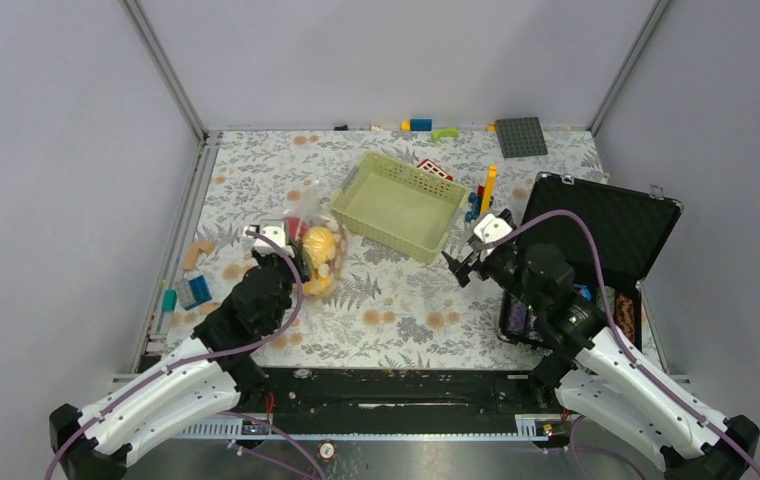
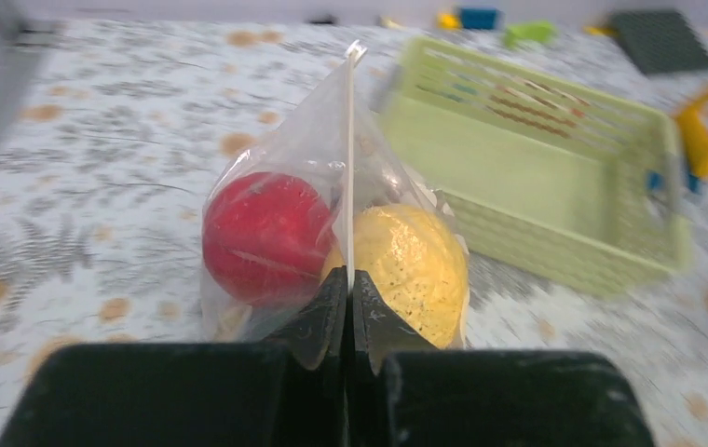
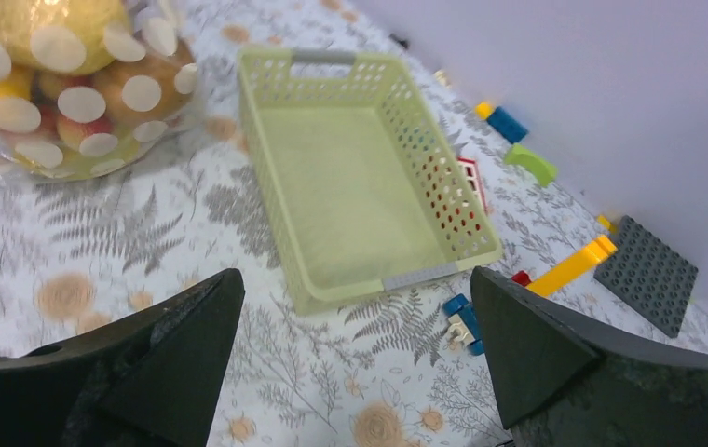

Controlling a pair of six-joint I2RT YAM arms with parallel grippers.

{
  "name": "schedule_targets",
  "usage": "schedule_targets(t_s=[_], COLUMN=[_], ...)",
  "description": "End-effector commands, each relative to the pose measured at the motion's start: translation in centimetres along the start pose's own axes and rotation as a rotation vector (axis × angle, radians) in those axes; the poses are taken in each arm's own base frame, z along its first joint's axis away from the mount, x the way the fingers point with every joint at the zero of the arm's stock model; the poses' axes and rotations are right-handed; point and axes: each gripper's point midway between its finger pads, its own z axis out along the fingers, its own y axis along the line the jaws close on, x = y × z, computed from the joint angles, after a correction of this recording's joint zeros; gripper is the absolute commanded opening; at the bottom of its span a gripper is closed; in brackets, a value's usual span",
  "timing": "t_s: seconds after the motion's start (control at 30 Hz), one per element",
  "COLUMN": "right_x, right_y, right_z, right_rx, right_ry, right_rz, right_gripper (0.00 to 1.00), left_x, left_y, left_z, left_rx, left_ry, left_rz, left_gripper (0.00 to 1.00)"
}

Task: Place the food in the zip-top bag and seal the zipper
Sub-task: Place the zipper food storage bag at the center of the board, then reset both arms

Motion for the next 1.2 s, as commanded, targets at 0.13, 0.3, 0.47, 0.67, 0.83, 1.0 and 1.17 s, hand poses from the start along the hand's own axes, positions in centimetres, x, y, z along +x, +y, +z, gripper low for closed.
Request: schedule_targets(t_s=[0.13, 0.3, 0.47, 0.67, 0.83, 1.0, 1.17], right_x=[-0.6, 2.8, 3.4, 3.4, 4.3, 5.0, 5.4], right_y=[-5.3, -6.4, -6.4, -5.8, -6.0, -7.1, -6.9], right_z=[-1.7, -3.6, -4.3, -4.6, -5.2, -7.0, -8.1], right_rx=[0.373, 0.516, 0.551, 0.536, 0.594, 0.712, 0.738], right_ry=[-0.081, -0.001, -0.013, 0.046, 0.138, 0.179, 0.186], right_rz=[0.299, 0.377, 0.460, 0.542, 0.613, 0.665, 0.720], right_gripper=[0.98, 0.98, 0.98, 0.98, 0.98, 0.98, 0.98], left_x=[-3.6, -2.8, -3.4, -8.4, -11.1, -11.2, -10.2], left_y=[8.6, 10.6, 10.2, 9.1, 8.0, 9.3, 10.5], left_z=[1.9, 1.9, 1.5, -0.6, -3.6, -6.1, -6.3], left_rx=[-0.384, -0.478, -0.491, -0.482, -0.423, -0.500, -0.577], left_ry=[-0.202, -0.147, -0.096, -0.091, -0.039, -0.010, -0.008], left_rz=[-0.125, -0.187, -0.249, -0.437, -0.553, -0.571, -0.554], left_gripper=[0.11, 0.27, 0.97, 0.99, 0.99, 0.99, 0.99])
